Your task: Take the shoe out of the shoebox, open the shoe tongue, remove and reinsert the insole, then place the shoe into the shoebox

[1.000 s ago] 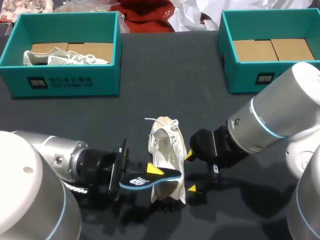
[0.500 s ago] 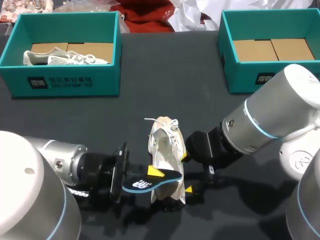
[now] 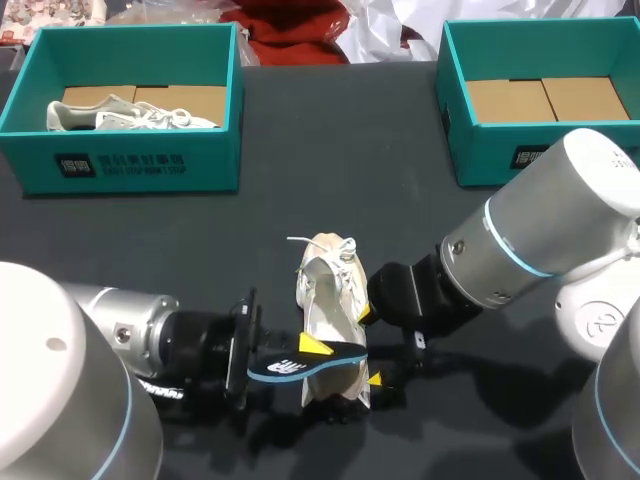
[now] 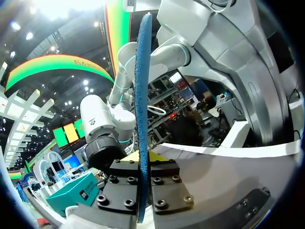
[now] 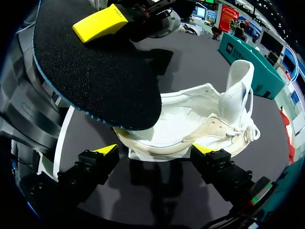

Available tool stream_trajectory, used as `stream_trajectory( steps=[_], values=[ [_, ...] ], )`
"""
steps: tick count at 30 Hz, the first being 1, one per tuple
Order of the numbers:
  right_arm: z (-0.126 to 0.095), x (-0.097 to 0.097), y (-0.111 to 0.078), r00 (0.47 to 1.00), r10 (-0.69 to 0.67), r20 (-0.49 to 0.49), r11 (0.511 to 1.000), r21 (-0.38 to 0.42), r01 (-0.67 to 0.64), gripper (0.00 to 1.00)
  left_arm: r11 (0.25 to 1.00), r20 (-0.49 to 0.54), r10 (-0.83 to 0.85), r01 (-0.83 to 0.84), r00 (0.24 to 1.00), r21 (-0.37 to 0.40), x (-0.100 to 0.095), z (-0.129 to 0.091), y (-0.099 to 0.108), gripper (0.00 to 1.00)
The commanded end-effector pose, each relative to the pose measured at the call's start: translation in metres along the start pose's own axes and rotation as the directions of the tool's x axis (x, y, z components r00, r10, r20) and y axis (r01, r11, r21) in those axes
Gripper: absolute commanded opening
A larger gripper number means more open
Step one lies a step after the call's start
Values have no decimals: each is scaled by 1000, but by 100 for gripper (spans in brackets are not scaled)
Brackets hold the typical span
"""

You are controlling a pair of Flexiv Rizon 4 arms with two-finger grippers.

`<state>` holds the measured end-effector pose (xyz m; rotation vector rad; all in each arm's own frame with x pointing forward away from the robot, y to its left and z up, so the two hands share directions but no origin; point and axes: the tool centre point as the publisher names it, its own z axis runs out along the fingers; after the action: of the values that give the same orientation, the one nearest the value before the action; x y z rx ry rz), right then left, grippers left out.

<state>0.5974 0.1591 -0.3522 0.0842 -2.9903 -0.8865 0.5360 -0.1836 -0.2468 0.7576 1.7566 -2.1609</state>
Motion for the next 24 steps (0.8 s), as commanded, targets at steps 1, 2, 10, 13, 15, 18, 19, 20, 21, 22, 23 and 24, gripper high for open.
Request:
stream_trajectory(
  steps=[1,2,10,13,15,18,19,20,21,22,23,24],
  values=[
    [2,1,0,1000,0,2,1000,-3,0,100,1000,12,21,-21,1000,11,4,-7,-1,0],
    [2,1,0,1000,0,2,1000,-3,0,100,1000,13,22,-22,1000,11,3,-8,-1,0],
    [-2,0,-5,999,26,35,1000,12,-27,100,999,68,33,-34,997,15,-1,-18,2,0],
    [-6,-1,-8,998,33,52,999,26,-34,100,998,83,55,-57,995,17,-3,-23,-2,0],
    [-6,-1,-8,998,33,52,999,29,-34,100,998,87,64,-66,994,18,-3,-25,-4,0],
    [-7,-1,-8,998,35,50,999,40,-37,100,997,89,70,-72,994,21,-3,-26,-6,0],
    [-7,-1,-9,998,35,49,998,42,-37,100,997,88,72,-74,994,21,-3,-26,-6,0],
    [-7,-1,-9,998,35,49,998,43,-37,100,997,86,74,-76,994,21,-2,-25,-6,0],
    [-8,-1,-9,998,35,51,998,45,-38,100,997,84,76,-78,994,21,-2,-25,-6,0],
    [-8,-1,-9,998,36,53,998,46,-38,100,997,83,77,-79,994,21,-1,-25,-6,0],
    [-9,0,-9,998,38,57,998,48,-41,100,997,80,77,-79,994,21,-1,-24,-6,0],
    [-9,0,-9,997,40,59,998,48,-42,100,997,79,78,-80,994,21,-1,-24,-5,0]
  ],
)
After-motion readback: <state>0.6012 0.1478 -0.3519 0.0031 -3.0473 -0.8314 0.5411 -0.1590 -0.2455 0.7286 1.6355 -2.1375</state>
